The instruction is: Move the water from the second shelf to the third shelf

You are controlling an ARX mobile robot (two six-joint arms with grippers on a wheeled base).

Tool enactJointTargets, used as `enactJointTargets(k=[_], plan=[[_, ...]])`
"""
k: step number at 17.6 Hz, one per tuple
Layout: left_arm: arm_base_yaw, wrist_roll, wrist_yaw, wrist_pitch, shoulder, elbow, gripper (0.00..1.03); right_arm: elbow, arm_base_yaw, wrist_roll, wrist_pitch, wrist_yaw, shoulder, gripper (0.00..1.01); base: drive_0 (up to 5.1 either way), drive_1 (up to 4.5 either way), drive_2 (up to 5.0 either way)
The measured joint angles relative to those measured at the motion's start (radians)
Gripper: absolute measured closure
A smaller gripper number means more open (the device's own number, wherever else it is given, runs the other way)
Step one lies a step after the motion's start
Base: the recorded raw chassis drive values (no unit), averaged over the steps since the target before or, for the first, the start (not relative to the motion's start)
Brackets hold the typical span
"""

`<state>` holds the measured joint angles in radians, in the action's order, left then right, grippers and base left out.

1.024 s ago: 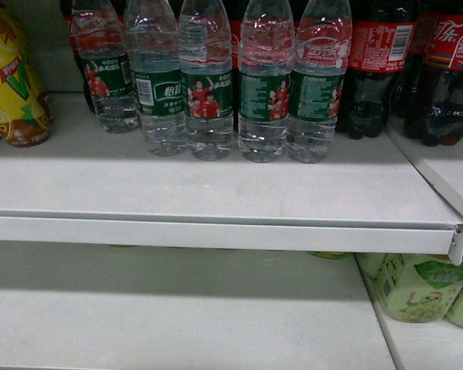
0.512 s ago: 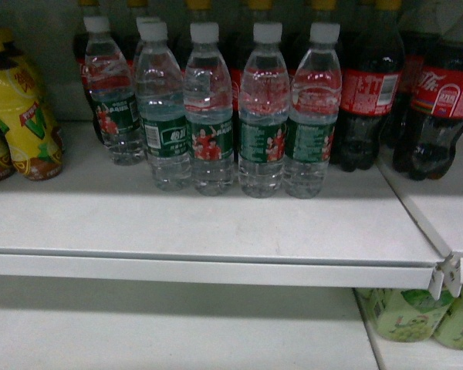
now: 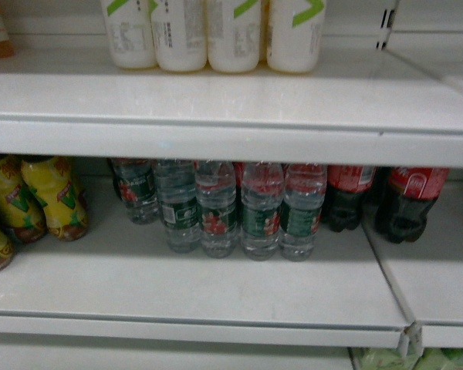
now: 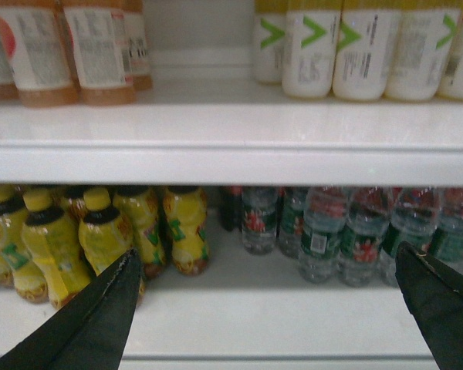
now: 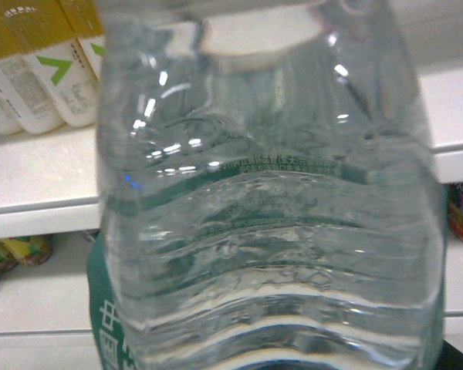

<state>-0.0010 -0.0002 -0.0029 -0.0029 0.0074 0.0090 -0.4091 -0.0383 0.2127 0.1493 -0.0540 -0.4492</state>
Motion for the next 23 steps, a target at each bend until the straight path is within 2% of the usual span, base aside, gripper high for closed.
enactJointTargets(k=[12,23], plan=[[0.000,0.000,0.002,0.000,0.000,0.000,0.05,-0.001,0.000,0.000,0.000,0.000,0.000,0.59,0.0,0.00,0.0],[0.000,0.000,0.002,0.000,0.000,0.000,0.05,-0.001,0.000,0.000,0.000,0.003,0.000,0.59,-4.1,2.13,2.1]])
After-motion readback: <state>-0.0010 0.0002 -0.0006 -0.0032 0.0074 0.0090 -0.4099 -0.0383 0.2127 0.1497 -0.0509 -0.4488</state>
